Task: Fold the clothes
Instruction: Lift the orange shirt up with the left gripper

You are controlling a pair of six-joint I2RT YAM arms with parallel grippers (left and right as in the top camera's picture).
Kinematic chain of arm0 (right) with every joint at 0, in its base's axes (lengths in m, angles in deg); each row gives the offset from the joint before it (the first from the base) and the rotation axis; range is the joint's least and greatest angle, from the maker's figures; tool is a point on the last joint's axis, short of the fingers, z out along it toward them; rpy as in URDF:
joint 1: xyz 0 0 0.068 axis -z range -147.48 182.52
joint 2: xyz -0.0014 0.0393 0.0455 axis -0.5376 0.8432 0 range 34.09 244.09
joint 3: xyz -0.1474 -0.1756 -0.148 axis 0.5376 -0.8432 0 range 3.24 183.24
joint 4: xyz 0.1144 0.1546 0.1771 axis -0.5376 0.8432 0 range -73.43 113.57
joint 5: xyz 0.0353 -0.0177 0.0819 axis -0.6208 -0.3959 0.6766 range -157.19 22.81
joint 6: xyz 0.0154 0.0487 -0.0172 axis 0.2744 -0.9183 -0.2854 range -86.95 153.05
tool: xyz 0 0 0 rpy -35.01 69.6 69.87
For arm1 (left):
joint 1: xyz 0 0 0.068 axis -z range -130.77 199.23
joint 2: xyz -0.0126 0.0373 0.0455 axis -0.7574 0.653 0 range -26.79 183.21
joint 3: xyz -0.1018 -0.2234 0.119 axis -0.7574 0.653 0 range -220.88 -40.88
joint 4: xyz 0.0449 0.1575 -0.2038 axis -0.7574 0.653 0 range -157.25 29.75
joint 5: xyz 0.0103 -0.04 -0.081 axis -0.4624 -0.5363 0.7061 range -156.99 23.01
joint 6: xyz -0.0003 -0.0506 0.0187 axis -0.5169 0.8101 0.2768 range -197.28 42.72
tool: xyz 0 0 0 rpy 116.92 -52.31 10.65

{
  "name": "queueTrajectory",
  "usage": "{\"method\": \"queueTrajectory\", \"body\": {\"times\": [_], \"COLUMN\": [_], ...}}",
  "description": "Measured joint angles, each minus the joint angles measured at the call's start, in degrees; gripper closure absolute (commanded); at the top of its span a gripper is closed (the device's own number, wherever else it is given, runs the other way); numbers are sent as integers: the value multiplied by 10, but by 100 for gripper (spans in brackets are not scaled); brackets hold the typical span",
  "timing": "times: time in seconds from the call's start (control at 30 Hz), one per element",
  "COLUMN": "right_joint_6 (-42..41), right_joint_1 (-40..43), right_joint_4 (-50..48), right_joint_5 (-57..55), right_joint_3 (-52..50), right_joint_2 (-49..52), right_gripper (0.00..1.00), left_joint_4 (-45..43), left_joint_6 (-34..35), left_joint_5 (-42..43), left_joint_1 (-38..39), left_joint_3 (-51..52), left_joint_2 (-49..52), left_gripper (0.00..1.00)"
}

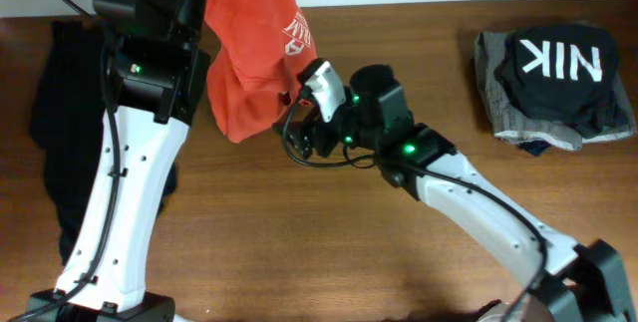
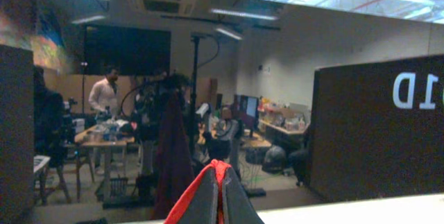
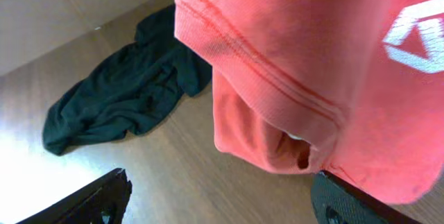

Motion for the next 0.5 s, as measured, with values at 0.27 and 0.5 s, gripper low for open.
{"method": "queueTrajectory", "body": {"times": [0.27, 0.5], "right_joint_6": [2, 4], "right_joint_1": [-3, -3], "right_joint_4": [-81, -120], "right_joint_5": [-39, -92], "right_joint_3": [2, 2], "right_joint_2": [52, 70], "right_gripper": [19, 23], "left_joint_4": [59, 102], "left_joint_6": [0, 0], "left_joint_5": [0, 0], "left_joint_1": [4, 5], "left_joint_3": [0, 0], "left_joint_2": [-15, -47], "left_gripper": [99, 99]}}
